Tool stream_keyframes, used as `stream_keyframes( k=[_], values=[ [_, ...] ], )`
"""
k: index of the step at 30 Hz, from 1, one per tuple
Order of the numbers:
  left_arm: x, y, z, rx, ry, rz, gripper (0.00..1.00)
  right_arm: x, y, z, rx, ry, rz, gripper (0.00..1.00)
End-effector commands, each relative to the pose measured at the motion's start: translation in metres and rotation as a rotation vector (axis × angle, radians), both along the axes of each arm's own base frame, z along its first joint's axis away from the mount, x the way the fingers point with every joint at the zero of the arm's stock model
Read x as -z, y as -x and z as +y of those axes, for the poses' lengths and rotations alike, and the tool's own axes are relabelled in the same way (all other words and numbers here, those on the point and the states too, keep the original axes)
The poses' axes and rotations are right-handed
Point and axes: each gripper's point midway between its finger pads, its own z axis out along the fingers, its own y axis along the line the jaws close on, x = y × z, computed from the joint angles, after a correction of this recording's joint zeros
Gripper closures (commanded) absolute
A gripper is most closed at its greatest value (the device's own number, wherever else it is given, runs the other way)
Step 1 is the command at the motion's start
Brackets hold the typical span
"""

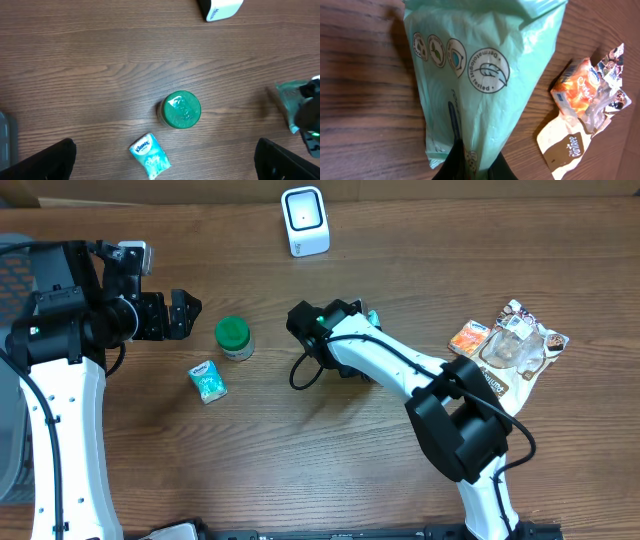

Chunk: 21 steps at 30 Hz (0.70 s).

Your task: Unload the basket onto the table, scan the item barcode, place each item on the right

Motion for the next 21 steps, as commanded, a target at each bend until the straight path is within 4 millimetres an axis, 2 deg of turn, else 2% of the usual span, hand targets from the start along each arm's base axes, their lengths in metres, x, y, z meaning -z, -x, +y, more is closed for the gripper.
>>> stream_keyframes(
  k=[1, 7, 12, 21],
  values=[
    [-0.011, -0.003, -0.004, 0.025, -0.007, -0.034, 0.0, 0.0, -0.001, 0.003, 0.0, 0.011, -0.026, 0.96],
    [-0.011, -0.003, -0.004, 0.025, -0.007, -0.034, 0.0, 0.006, 0.012, 0.022, -0.029, -0.035, 0.011, 0.96],
    [-0.011, -0.003, -0.004, 0.025, -0.007, -0.034, 0.0, 0.01, 0.023, 0.038, -0.062, -0.065, 0.042, 0.83],
    [-0.011, -0.003, -0.004, 0.025, -0.007, -0.034, 0.0, 0.012, 0.033, 0.06, -0.117, -0.084, 0.037, 0.78]
  ],
)
